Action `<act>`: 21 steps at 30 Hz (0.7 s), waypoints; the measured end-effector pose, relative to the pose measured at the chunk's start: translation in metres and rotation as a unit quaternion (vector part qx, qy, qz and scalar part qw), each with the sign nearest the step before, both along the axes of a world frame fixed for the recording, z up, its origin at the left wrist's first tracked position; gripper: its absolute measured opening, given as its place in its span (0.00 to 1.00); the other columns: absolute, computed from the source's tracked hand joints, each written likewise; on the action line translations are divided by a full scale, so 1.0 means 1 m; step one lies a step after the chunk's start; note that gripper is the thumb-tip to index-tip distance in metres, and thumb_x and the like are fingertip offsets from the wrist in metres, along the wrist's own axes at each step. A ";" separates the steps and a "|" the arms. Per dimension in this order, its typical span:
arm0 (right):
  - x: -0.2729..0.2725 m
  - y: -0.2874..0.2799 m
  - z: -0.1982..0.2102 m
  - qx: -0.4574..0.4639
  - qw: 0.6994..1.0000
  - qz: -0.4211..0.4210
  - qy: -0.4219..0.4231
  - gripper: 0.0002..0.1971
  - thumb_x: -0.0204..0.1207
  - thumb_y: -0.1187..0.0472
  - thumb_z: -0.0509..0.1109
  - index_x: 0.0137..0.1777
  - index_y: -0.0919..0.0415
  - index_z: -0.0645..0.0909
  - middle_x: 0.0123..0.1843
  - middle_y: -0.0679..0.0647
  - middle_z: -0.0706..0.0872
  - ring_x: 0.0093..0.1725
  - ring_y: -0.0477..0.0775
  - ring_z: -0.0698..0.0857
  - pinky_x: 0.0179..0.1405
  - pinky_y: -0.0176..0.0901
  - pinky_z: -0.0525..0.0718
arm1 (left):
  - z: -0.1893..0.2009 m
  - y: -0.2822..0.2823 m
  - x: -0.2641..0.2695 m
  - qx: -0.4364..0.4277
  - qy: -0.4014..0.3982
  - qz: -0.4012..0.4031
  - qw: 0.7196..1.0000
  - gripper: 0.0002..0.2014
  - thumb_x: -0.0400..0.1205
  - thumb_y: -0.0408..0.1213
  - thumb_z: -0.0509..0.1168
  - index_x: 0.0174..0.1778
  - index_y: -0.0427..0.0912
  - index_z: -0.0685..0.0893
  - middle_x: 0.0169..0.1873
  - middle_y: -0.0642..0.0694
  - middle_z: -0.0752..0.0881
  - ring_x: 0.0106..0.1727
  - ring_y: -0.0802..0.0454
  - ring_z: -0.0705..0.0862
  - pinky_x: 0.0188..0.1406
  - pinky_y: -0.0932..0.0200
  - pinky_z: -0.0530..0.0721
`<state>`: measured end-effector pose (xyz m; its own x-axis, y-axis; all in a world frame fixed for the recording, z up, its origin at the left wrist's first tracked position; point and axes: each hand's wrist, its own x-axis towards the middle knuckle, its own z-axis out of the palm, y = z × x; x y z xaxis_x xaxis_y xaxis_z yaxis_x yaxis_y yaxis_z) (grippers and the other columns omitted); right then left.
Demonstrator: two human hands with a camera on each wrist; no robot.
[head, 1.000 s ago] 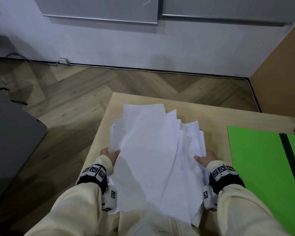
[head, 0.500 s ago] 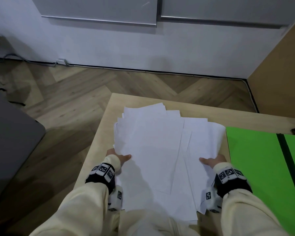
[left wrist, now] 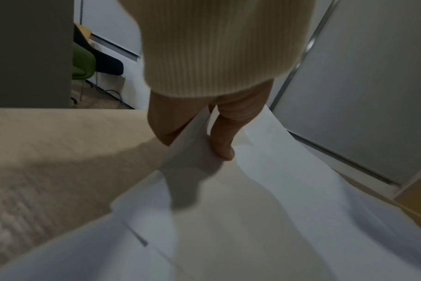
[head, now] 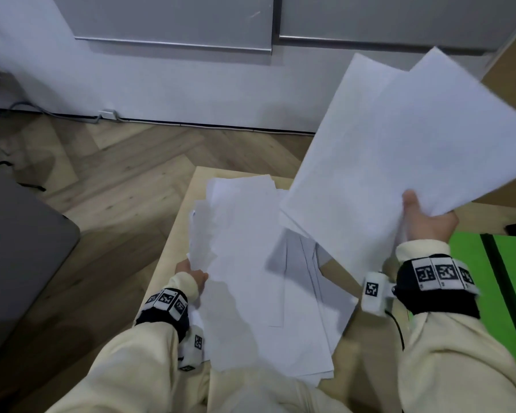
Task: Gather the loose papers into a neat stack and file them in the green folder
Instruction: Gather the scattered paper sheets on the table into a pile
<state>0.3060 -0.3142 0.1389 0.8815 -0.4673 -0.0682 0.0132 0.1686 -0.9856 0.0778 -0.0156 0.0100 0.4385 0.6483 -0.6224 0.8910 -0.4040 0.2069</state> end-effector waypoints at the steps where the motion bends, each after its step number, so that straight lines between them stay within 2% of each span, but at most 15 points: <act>1: -0.003 0.006 -0.004 -0.015 0.999 0.027 0.026 0.32 0.68 0.68 0.77 0.71 0.71 0.69 0.62 0.55 0.81 0.58 0.49 0.83 0.49 0.29 0.86 | 0.005 -0.002 0.007 -0.075 -0.058 0.140 0.986 0.24 0.81 0.43 0.61 0.73 0.42 0.69 0.56 0.45 0.82 0.62 0.48 0.79 0.62 0.61 0.76; 2: -0.008 0.012 -0.012 -0.038 0.997 0.058 0.045 0.32 0.66 0.68 0.78 0.70 0.71 0.71 0.65 0.58 0.82 0.59 0.52 0.84 0.55 0.37 0.86 | 0.012 -0.004 0.010 -0.131 -0.118 0.225 0.958 0.23 0.80 0.38 0.64 0.71 0.37 0.73 0.42 0.46 0.81 0.50 0.48 0.81 0.47 0.64 0.79; 3: -0.014 0.016 -0.022 -0.070 0.991 0.096 0.069 0.32 0.64 0.67 0.80 0.69 0.71 0.74 0.66 0.61 0.83 0.59 0.54 0.85 0.61 0.46 0.85 | 0.011 -0.005 0.011 -0.134 -0.112 0.197 0.965 0.23 0.78 0.35 0.67 0.68 0.33 0.75 0.34 0.49 0.78 0.45 0.48 0.80 0.39 0.63 0.79; 4: -0.021 0.019 -0.035 -0.110 0.980 0.134 0.100 0.31 0.62 0.66 0.81 0.66 0.70 0.77 0.64 0.64 0.85 0.56 0.54 0.85 0.62 0.50 0.84 | 0.010 -0.006 0.014 -0.123 -0.107 0.152 0.975 0.23 0.76 0.34 0.69 0.67 0.31 0.76 0.33 0.48 0.78 0.45 0.47 0.80 0.41 0.61 0.79; 6: -0.039 0.023 -0.063 -0.211 0.941 0.191 0.184 0.31 0.58 0.59 0.84 0.61 0.70 0.81 0.59 0.65 0.87 0.53 0.56 0.86 0.58 0.50 0.84 | 0.006 -0.010 0.016 -0.131 -0.076 0.107 0.983 0.26 0.75 0.37 0.70 0.68 0.32 0.76 0.49 0.40 0.86 0.54 0.42 0.84 0.53 0.54 0.82; 7: -0.049 0.025 -0.077 -0.253 0.919 0.213 0.214 0.32 0.58 0.56 0.84 0.61 0.70 0.80 0.59 0.63 0.87 0.53 0.58 0.86 0.56 0.49 0.84 | 0.001 -0.011 0.016 -0.141 -0.073 0.105 0.982 0.28 0.75 0.39 0.70 0.70 0.32 0.75 0.56 0.38 0.86 0.57 0.39 0.84 0.56 0.52 0.83; 8: -0.058 0.027 -0.091 -0.283 0.902 0.238 0.223 0.32 0.59 0.55 0.84 0.61 0.70 0.80 0.58 0.61 0.86 0.54 0.58 0.85 0.55 0.48 0.83 | 0.003 -0.015 0.016 -0.156 -0.091 0.120 0.976 0.29 0.76 0.44 0.70 0.70 0.32 0.75 0.59 0.36 0.85 0.56 0.38 0.84 0.56 0.50 0.84; 9: -0.065 0.028 -0.104 -0.301 0.884 0.280 0.221 0.29 0.62 0.56 0.82 0.60 0.70 0.80 0.55 0.58 0.85 0.54 0.57 0.85 0.54 0.46 0.81 | 0.002 -0.016 0.018 -0.166 -0.095 0.135 0.972 0.31 0.77 0.49 0.67 0.71 0.33 0.74 0.59 0.35 0.85 0.55 0.38 0.84 0.55 0.51 0.83; 10: -0.072 0.030 -0.115 -0.321 0.860 0.333 0.216 0.23 0.66 0.58 0.79 0.58 0.68 0.81 0.51 0.58 0.85 0.52 0.57 0.85 0.51 0.44 0.80 | 0.001 -0.016 0.019 -0.169 -0.099 0.146 0.970 0.34 0.77 0.56 0.64 0.72 0.33 0.73 0.61 0.34 0.84 0.57 0.37 0.83 0.59 0.51 0.80; 12: -0.080 0.033 -0.132 -0.369 0.801 0.416 0.222 0.10 0.73 0.62 0.72 0.52 0.63 0.78 0.45 0.57 0.82 0.48 0.55 0.82 0.47 0.41 0.75 | -0.001 -0.017 0.020 -0.160 -0.095 0.169 0.968 0.42 0.77 0.65 0.56 0.75 0.32 0.70 0.69 0.33 0.79 0.68 0.35 0.78 0.72 0.47 0.73; 13: -0.082 0.034 -0.138 -0.379 0.782 0.439 0.227 0.08 0.75 0.66 0.68 0.53 0.62 0.77 0.45 0.57 0.80 0.47 0.54 0.79 0.48 0.39 0.73 | -0.004 -0.017 0.020 -0.157 -0.101 0.177 0.966 0.43 0.76 0.66 0.56 0.74 0.31 0.70 0.71 0.33 0.77 0.71 0.35 0.76 0.74 0.47 0.72; 16: -0.089 0.037 -0.144 -0.399 0.748 0.481 0.221 0.15 0.74 0.71 0.65 0.60 0.64 0.77 0.51 0.58 0.83 0.49 0.53 0.79 0.51 0.36 0.72 | -0.003 -0.025 0.019 -0.161 -0.144 0.195 0.957 0.36 0.71 0.60 0.69 0.67 0.36 0.78 0.65 0.37 0.83 0.65 0.38 0.82 0.67 0.51 0.80; 19: -0.088 0.025 -0.144 -0.410 0.773 0.424 0.233 0.14 0.69 0.69 0.72 0.54 0.61 0.77 0.48 0.56 0.81 0.48 0.55 0.81 0.49 0.38 0.75 | -0.007 -0.032 0.016 -0.158 -0.136 0.208 0.955 0.35 0.71 0.47 0.75 0.71 0.36 0.72 0.66 0.41 0.82 0.66 0.41 0.82 0.63 0.56 0.79; 20: -0.084 0.015 -0.146 -0.435 0.772 0.392 0.247 0.14 0.67 0.67 0.74 0.50 0.59 0.75 0.47 0.57 0.81 0.50 0.57 0.82 0.48 0.40 0.76 | -0.008 -0.032 0.016 -0.162 -0.147 0.215 0.952 0.33 0.72 0.44 0.75 0.71 0.36 0.73 0.66 0.40 0.82 0.65 0.41 0.82 0.63 0.56 0.78; 21: -0.081 0.005 -0.145 -0.472 0.747 0.375 0.279 0.16 0.65 0.64 0.77 0.48 0.59 0.74 0.48 0.59 0.81 0.52 0.59 0.83 0.49 0.42 0.78 | -0.013 -0.031 0.016 -0.161 -0.154 0.218 0.950 0.31 0.73 0.42 0.74 0.71 0.36 0.74 0.65 0.39 0.83 0.64 0.41 0.83 0.62 0.57 0.78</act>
<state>0.2249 -0.3090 -0.0058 0.8766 0.0726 -0.4757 -0.1937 -0.8517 -0.4869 0.0940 -0.0467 -0.0028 0.3650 0.6085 -0.7046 0.8363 0.1184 0.5354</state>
